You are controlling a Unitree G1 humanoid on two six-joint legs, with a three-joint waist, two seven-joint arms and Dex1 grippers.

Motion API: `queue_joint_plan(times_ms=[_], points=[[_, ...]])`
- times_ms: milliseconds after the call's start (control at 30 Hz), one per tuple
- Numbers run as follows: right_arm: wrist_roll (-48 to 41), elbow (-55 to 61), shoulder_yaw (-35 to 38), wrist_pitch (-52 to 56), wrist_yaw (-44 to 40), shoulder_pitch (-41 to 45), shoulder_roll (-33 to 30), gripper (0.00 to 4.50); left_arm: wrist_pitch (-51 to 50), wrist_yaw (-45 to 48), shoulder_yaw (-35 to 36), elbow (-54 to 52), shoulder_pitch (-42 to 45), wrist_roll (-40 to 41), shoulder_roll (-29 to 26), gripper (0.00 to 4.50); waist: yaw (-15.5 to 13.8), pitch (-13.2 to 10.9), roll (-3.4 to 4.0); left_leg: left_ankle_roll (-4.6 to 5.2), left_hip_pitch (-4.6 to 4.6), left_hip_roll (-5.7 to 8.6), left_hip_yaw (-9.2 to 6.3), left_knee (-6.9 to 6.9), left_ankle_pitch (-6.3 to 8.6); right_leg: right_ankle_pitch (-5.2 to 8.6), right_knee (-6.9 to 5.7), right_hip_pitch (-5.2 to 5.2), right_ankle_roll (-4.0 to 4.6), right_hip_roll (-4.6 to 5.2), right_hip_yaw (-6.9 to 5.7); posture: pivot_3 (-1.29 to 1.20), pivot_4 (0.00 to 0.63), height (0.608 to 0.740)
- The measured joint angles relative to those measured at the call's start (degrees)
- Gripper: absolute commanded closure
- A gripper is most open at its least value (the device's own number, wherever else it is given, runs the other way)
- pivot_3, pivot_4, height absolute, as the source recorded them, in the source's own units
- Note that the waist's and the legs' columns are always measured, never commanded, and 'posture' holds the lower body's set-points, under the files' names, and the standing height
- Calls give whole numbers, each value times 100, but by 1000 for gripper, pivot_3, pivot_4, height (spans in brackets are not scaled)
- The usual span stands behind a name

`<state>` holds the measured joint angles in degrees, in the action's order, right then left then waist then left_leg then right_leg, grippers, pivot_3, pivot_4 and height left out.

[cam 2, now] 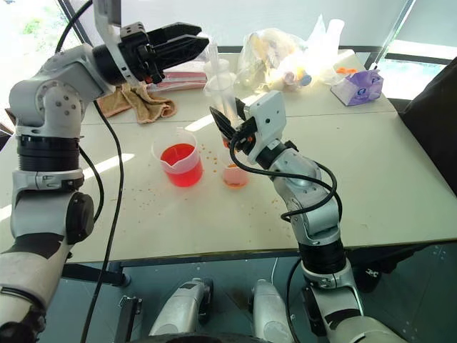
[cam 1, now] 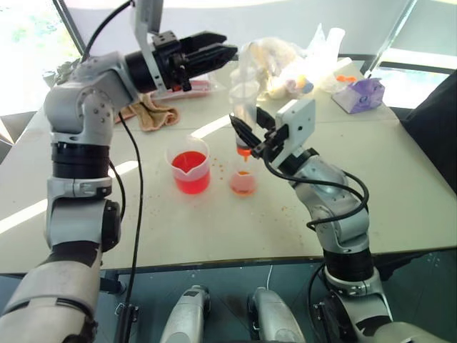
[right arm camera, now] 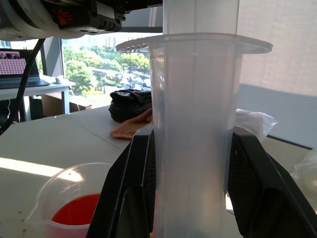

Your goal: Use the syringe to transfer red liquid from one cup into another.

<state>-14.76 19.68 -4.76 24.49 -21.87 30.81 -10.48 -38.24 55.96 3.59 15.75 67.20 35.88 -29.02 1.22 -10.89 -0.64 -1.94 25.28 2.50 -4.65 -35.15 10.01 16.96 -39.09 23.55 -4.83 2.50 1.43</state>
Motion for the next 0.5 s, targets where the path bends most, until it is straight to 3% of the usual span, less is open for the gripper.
queue_joint_plan(times_ms=[500], points=[[0,-27,12,-79,-53,1,-35,3154,-147,414,-108,-134,-7,-41,-64,2171,-17,0,0,0,0,0,0,-2,0,0,0,-2,0,1,0,0,150,736]])
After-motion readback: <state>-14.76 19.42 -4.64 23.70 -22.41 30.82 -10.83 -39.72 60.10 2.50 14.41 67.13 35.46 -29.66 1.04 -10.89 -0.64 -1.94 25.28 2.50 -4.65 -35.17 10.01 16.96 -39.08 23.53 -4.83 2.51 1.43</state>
